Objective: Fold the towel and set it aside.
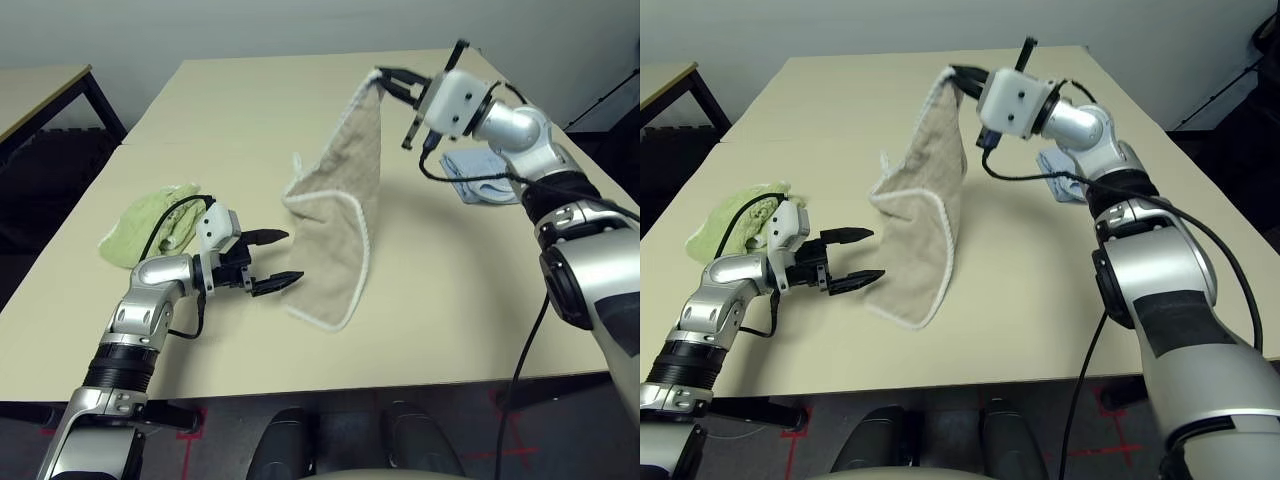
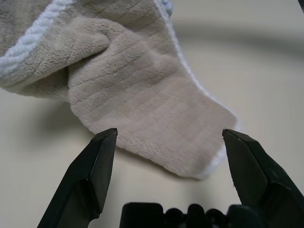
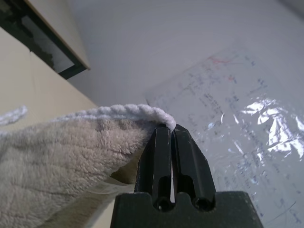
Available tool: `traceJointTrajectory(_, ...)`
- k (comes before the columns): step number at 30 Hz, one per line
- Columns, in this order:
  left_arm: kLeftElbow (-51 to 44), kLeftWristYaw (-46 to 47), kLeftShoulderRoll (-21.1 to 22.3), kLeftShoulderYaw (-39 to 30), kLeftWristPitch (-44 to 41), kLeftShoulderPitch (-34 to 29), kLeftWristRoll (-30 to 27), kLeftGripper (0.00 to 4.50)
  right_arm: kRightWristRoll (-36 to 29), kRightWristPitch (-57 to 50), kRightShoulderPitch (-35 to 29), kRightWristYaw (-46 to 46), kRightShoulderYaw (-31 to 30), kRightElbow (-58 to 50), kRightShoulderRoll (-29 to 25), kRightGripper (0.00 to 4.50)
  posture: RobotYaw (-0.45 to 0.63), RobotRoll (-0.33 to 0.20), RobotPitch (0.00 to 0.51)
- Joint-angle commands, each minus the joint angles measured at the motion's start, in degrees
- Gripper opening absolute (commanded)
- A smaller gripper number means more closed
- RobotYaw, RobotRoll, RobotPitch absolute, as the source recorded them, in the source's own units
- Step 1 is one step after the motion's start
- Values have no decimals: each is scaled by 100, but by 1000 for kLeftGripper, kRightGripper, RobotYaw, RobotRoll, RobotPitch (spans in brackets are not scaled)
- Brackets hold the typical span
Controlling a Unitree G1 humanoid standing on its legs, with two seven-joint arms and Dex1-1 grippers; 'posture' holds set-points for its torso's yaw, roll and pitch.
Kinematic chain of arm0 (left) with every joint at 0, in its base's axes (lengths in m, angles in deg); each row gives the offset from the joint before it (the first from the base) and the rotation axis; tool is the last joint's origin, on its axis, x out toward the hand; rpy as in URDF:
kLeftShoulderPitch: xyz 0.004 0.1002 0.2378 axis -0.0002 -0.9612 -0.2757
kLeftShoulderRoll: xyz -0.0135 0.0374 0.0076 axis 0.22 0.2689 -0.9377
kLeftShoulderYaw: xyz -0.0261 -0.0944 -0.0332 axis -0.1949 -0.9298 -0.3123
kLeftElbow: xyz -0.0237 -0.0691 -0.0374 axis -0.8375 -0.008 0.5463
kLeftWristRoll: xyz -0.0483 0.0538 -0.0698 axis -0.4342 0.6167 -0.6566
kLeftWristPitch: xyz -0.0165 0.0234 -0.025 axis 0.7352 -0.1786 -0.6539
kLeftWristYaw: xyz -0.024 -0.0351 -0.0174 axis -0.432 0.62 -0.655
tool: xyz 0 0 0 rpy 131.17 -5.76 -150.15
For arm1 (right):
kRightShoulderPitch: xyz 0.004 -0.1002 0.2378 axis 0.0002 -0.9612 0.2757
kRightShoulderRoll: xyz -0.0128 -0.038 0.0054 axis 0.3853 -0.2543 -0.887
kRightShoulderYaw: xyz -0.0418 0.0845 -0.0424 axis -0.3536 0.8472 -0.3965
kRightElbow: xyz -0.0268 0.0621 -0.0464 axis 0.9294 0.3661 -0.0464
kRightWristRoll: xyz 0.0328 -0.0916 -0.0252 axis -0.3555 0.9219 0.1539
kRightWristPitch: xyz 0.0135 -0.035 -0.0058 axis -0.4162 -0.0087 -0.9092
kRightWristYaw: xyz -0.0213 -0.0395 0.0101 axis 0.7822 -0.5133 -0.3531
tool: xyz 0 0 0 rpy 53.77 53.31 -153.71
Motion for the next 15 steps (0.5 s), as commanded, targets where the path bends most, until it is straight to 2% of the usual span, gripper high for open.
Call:
traceJointTrajectory(1,99,54,-27,26,-48,98,44,4500,-166,134,273,62,247,-1,-55,79,2,0,54)
traceJointTrajectory(9,202,147,-136,37,-35,148,57,4500,-258,8,491,135,534,-52,-102,79,-6,0,53)
traceJointTrajectory(15,196,250,-243,22,-165,162,7,4500,-263,-213,312,-199,459,-42,-45,79,-4,0,55)
